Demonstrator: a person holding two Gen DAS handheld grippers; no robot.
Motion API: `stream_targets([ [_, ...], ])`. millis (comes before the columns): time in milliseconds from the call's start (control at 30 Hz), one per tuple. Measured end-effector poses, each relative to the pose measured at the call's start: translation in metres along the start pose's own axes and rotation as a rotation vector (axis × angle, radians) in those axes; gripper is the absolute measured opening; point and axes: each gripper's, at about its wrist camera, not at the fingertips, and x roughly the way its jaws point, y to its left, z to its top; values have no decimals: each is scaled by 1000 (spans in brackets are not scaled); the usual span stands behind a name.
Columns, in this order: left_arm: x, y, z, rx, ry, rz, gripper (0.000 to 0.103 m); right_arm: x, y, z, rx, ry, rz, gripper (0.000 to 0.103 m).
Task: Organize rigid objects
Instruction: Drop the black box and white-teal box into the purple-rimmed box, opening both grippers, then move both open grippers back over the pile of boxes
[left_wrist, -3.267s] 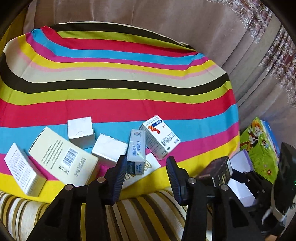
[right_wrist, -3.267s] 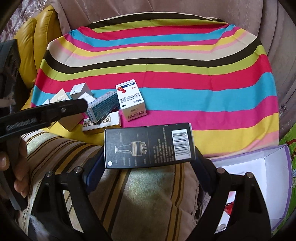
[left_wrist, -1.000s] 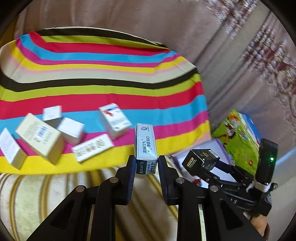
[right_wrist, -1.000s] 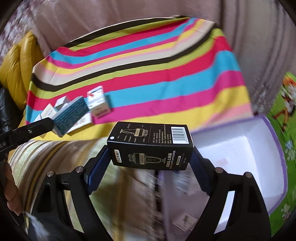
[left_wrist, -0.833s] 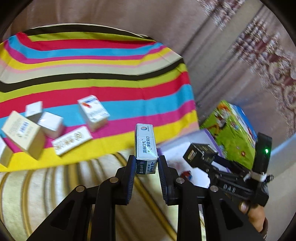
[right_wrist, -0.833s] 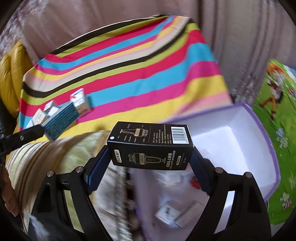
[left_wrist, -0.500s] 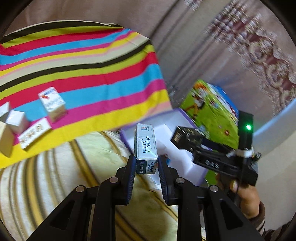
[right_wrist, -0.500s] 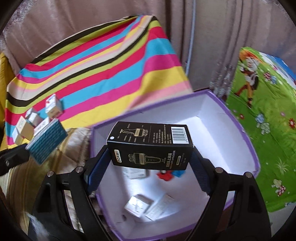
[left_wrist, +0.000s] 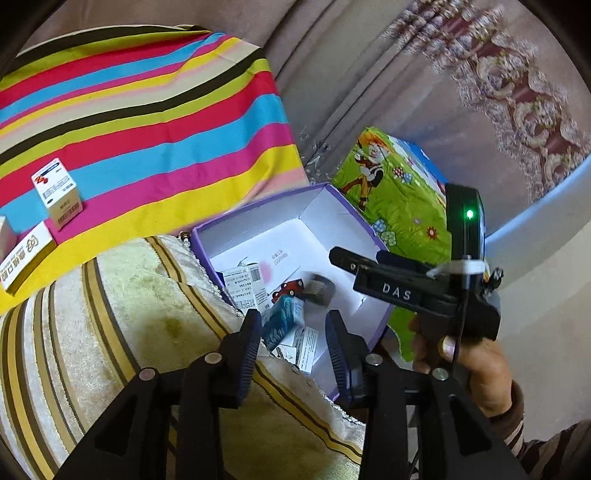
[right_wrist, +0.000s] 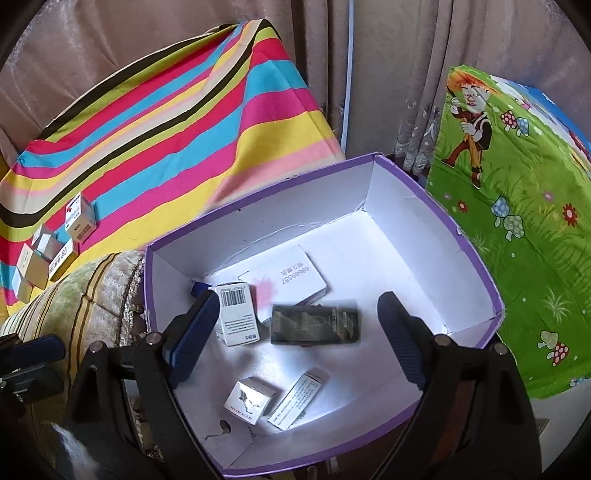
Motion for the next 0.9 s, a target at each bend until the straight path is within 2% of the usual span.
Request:
stream_targets([
  [267, -3, 3, 0, 0, -6, -15, 38, -1, 12, -1, -20, 6, 29, 90],
  [533, -17, 19, 2, -31, -49, 12, 38, -3, 27, -1, -42, 4, 55, 90],
  [900, -54, 60, -2, -128, -139, 52, 38, -7, 63, -1, -114, 8, 105, 90],
])
